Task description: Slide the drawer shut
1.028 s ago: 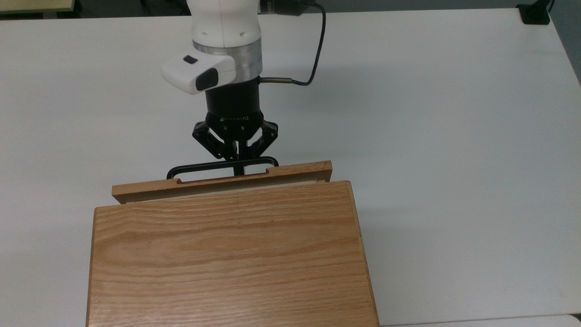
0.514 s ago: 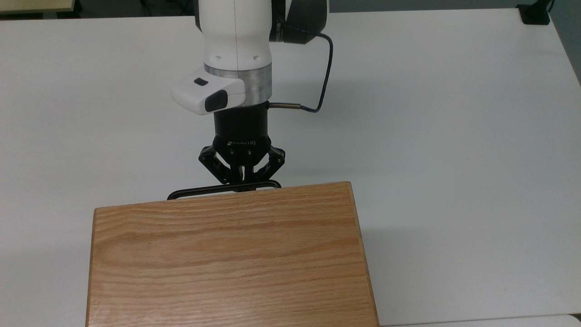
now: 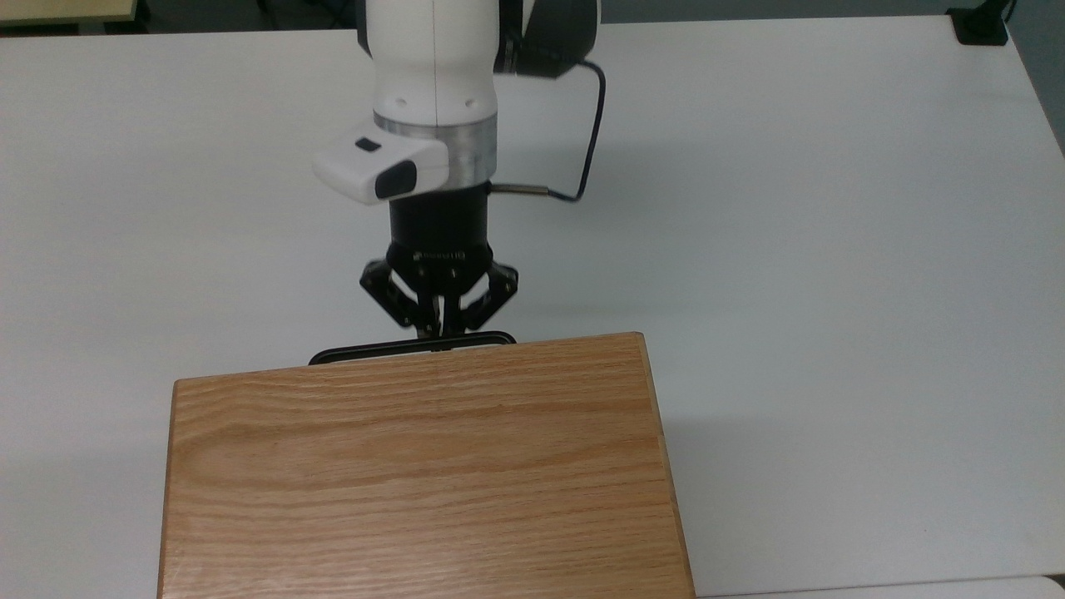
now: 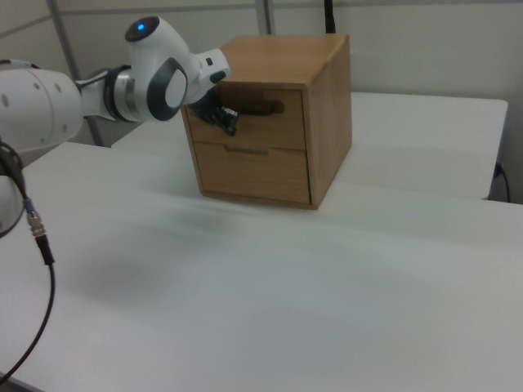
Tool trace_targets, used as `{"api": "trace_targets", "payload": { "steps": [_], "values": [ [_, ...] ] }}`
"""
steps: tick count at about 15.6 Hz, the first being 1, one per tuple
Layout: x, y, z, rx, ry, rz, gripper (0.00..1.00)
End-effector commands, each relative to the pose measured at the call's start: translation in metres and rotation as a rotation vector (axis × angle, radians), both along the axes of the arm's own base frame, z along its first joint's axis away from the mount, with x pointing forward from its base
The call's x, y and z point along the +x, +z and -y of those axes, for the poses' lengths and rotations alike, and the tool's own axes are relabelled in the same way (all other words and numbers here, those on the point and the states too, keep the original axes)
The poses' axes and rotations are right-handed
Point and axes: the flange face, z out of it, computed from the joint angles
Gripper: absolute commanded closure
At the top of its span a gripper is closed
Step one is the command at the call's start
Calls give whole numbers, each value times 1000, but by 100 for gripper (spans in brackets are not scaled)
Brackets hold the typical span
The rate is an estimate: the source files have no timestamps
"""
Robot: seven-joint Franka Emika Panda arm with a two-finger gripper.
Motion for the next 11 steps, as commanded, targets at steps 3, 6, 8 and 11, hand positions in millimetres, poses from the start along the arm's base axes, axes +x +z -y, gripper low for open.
{"api": "trace_targets", "payload": {
  "steps": [3,6,8,11],
  "values": [
    [-107,68,6,38,-66,-313,87],
    [-154,103,8,36,-62,-460,57],
    [-180,115,8,9,-12,-541,21],
    [-200,117,8,0,-5,-607,0]
  ]
}}
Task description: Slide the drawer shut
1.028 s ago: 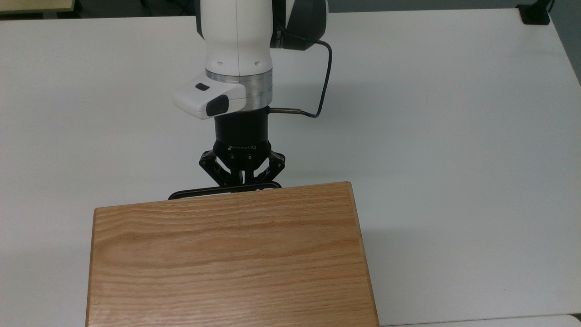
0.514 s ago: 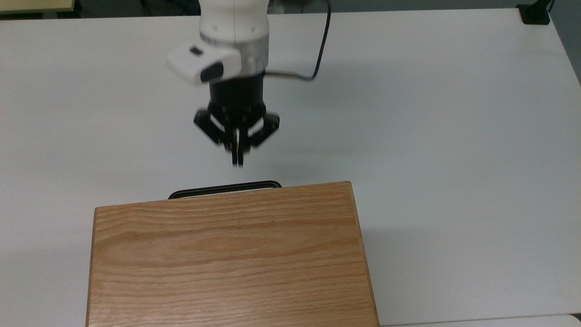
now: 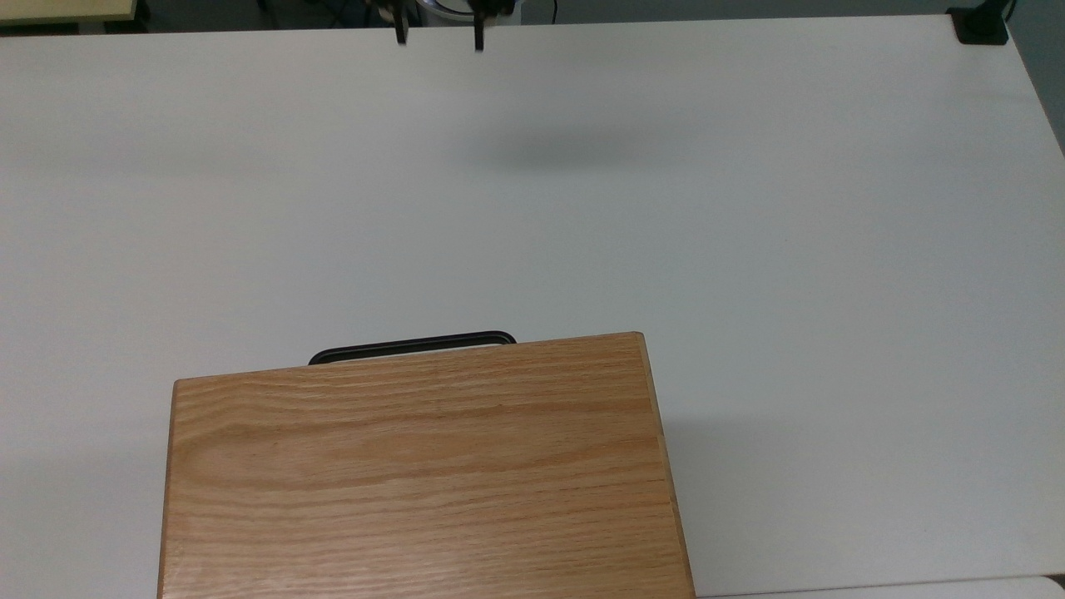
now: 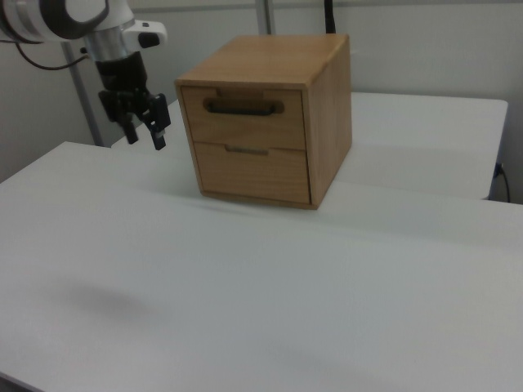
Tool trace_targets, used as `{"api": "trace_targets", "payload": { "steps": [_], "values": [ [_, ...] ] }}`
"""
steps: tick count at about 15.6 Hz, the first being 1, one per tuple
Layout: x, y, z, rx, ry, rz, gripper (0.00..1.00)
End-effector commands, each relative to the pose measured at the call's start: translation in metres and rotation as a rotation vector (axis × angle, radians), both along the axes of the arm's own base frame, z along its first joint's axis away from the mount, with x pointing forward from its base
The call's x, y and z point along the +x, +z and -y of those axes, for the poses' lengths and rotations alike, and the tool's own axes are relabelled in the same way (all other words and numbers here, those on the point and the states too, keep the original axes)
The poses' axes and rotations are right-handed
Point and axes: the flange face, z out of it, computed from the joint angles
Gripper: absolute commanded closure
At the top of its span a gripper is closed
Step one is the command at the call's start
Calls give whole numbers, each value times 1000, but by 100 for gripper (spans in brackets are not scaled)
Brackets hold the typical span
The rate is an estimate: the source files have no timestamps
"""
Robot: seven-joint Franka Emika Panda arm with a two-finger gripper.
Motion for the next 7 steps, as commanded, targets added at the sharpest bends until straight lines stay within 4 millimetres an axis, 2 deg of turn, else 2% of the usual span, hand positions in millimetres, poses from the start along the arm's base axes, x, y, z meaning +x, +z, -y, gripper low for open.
{"api": "trace_targets", "payload": {
  "steps": [1,4,7],
  "values": [
    [-21,-8,-1,5,25,-67,0],
    [-25,0,9,0,6,-55,0],
    [-23,-3,7,1,9,-61,0]
  ]
}}
